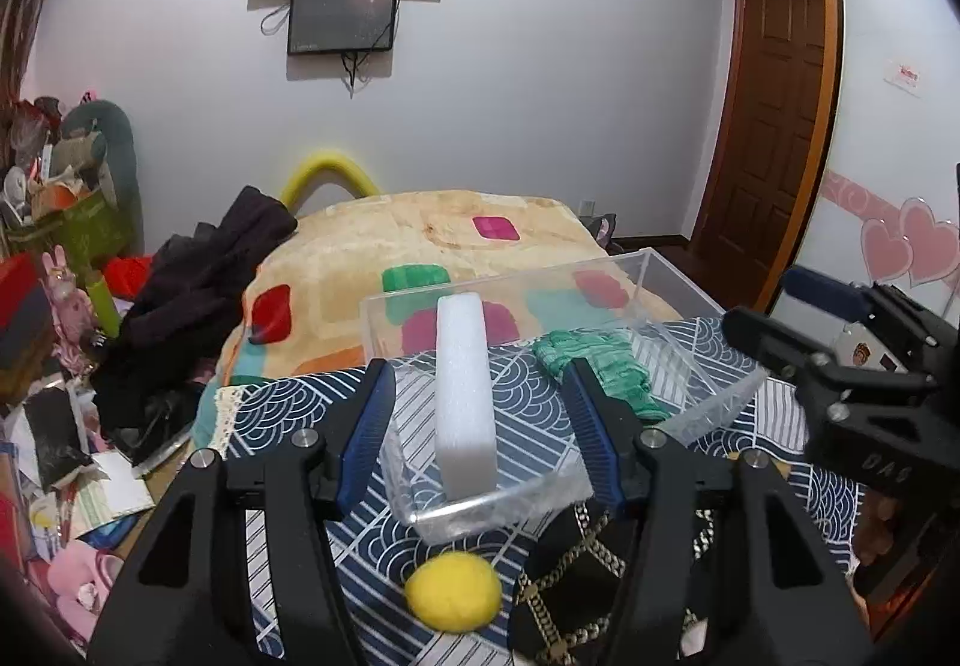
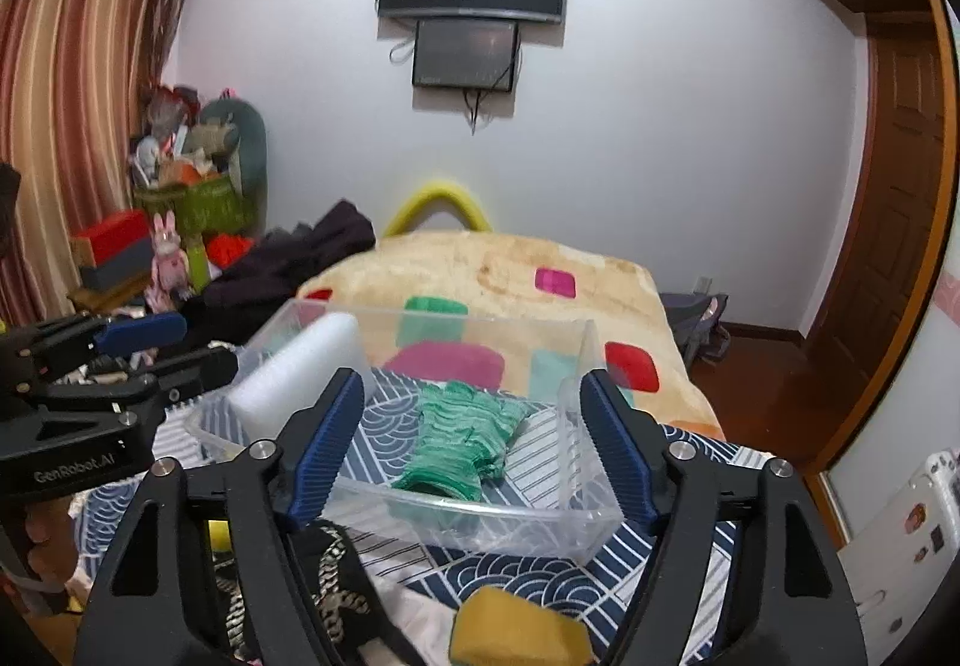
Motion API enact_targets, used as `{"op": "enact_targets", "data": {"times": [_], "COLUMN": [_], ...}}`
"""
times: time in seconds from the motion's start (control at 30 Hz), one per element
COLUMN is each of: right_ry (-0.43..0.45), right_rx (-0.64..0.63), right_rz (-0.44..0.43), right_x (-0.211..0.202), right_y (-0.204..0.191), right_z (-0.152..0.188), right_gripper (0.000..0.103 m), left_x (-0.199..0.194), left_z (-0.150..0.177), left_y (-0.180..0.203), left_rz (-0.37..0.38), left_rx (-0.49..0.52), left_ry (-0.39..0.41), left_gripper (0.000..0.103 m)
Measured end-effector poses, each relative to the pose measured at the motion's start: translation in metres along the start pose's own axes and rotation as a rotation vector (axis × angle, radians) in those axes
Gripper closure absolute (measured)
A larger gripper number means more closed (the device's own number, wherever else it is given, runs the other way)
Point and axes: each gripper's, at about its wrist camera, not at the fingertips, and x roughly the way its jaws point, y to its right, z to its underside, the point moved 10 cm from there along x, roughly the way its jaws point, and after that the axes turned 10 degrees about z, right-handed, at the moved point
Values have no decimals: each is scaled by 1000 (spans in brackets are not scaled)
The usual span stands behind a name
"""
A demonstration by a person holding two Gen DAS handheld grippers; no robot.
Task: Organize soft objects
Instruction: 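Lower the foam block and green glove into the clear box and release both, then grasp the yellow ball with the left tool while the right grasps the yellow sponge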
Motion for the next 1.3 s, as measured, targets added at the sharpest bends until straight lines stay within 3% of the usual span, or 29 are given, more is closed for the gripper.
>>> {"op": "enact_targets", "data": {"times": [0.17,0.47,0.93,1.0,1.1,1.2,1.3], "right_ry": [17,-28,-238,-258,-274,-280,-274], "right_rx": [18,20,66,80,93,104,112], "right_rz": [14,30,35,17,1,-4,-13], "right_x": [-11,-12,18,20,20,17,14], "right_y": [9,16,25,25,25,27,30], "right_z": [6,31,106,111,119,123,122], "right_gripper": [28,25,25,25,25,25,28], "left_x": [-15,-21,20,24,29,33,32], "left_z": [7,44,109,113,118,125,126], "left_y": [2,-11,-22,-21,-20,-18,-18], "left_rz": [-15,-17,14,20,29,49,43], "left_rx": [20,-1,-68,-74,-80,-83,-74], "left_ry": [6,-74,-227,-234,-245,-268,-263], "left_gripper": [26,24,25,27,38,57,58]}}
